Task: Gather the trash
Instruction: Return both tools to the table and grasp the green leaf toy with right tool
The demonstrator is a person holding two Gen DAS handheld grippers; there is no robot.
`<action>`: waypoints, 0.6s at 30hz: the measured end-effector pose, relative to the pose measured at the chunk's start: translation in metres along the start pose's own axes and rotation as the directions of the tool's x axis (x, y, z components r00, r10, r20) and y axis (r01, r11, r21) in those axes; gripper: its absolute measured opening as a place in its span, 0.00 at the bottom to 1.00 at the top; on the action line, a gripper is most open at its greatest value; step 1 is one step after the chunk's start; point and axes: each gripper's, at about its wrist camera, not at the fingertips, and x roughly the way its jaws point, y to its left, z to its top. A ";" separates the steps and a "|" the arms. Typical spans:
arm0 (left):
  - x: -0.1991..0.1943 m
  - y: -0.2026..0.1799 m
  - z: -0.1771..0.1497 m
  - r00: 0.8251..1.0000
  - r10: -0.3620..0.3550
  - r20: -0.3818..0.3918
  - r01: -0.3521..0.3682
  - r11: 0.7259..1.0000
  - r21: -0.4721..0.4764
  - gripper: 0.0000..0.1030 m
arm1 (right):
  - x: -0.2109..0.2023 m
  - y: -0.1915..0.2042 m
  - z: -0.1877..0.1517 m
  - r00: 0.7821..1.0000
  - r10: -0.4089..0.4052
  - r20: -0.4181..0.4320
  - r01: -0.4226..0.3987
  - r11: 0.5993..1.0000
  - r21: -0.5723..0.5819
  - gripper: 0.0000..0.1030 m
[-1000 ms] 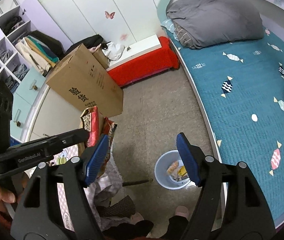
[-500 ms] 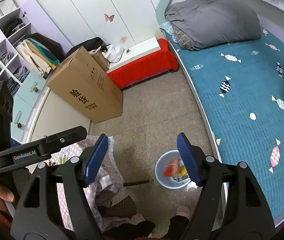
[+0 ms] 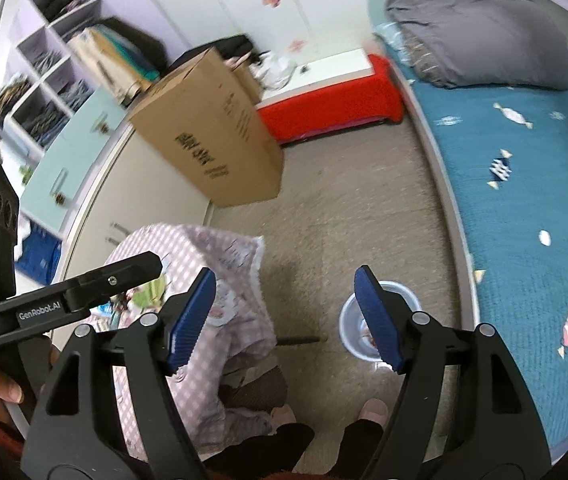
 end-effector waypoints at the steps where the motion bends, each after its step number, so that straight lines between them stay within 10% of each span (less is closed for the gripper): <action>1: -0.004 0.013 -0.003 1.000 0.008 0.003 -0.008 1.000 -0.021 0.65 | 0.006 0.010 -0.001 1.000 0.010 -0.012 -0.010 1.000 -0.016 0.69; 18: -0.048 0.256 -0.058 0.984 0.169 -0.060 -0.179 0.909 -0.377 0.65 | 0.140 0.179 -0.052 0.970 0.031 -0.243 -0.091 0.966 -0.241 0.69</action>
